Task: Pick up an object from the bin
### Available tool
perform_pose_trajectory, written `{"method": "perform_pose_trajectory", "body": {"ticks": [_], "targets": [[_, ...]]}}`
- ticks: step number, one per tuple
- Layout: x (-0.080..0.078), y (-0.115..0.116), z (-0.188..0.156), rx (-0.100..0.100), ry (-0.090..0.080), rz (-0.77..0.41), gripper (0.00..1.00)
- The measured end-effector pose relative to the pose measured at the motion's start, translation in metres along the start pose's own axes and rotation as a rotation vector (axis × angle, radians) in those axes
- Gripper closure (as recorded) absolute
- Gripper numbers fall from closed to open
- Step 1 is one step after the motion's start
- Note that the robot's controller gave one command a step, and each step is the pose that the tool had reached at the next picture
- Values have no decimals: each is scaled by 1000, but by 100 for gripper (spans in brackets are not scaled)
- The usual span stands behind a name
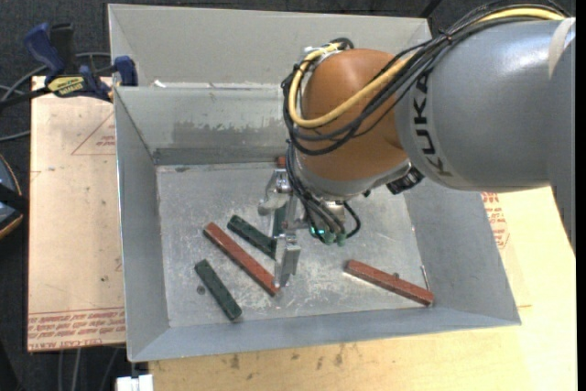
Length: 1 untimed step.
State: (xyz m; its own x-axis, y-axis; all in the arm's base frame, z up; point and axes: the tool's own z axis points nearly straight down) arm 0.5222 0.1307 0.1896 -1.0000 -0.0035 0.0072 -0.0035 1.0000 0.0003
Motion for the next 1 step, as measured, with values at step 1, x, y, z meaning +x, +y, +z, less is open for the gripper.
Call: {"method": "perform_pose_trajectory", "body": {"ticks": [1], "targets": [[-2,-1,-4,-1,-7,3,0]]}}
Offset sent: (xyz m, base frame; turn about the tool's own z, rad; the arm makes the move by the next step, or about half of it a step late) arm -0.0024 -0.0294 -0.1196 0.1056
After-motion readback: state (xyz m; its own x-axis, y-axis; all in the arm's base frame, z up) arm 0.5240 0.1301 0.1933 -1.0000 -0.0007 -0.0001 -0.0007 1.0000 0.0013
